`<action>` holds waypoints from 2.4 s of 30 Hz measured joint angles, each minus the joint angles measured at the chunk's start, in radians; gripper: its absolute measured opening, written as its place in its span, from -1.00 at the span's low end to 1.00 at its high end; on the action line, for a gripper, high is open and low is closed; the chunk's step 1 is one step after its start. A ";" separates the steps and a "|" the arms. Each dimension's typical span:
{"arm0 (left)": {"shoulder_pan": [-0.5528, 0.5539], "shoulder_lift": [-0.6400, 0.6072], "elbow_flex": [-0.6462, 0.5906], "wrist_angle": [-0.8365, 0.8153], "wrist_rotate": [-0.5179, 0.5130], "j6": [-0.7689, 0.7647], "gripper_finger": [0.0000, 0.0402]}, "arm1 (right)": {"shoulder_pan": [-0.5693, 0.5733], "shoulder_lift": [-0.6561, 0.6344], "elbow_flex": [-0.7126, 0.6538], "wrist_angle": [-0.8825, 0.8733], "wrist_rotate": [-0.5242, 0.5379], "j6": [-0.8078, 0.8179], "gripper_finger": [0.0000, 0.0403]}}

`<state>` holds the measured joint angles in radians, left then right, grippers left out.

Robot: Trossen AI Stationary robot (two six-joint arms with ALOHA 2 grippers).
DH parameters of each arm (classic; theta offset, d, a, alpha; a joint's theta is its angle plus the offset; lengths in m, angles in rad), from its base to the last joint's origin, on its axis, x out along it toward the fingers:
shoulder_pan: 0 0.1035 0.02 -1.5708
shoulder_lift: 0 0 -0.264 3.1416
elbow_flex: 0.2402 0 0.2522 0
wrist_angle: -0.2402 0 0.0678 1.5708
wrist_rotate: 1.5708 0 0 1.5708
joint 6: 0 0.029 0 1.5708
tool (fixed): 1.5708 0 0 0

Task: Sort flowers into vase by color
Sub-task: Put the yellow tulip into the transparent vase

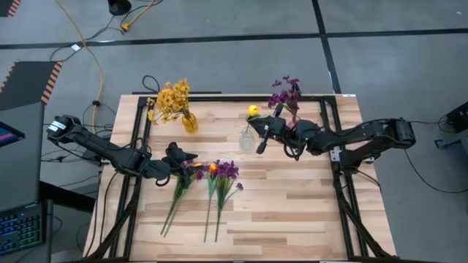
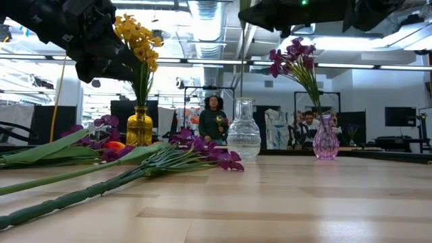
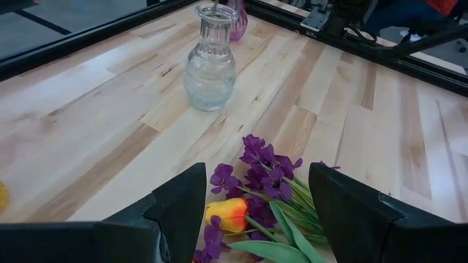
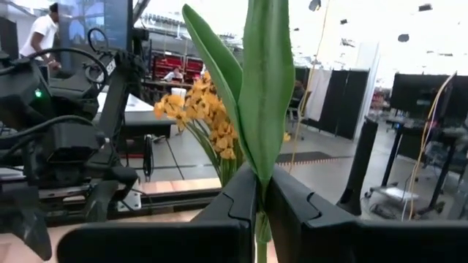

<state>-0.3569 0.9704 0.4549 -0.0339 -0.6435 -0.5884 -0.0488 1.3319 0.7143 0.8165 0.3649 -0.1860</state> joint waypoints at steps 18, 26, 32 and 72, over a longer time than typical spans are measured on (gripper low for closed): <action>0.000 0.000 0.000 -0.001 -0.384 -0.044 0.14 | -0.006 0.036 0.000 -0.027 0.006 0.013 -0.75; 0.000 0.000 0.000 -0.002 -0.321 -0.045 0.14 | -0.006 0.036 0.000 -0.034 0.006 0.012 -0.75; 0.000 0.000 0.000 -0.002 -0.310 -0.045 0.14 | -0.006 0.036 0.000 -0.045 0.006 0.010 -0.73; 0.000 0.000 0.000 -0.006 -0.302 -0.044 0.14 | -0.005 0.029 0.001 -0.186 0.008 0.030 0.18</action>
<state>-0.3565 0.9703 0.4549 -0.0399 -0.9459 -0.6327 -0.0540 1.3605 0.7149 0.6304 0.3727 -0.1557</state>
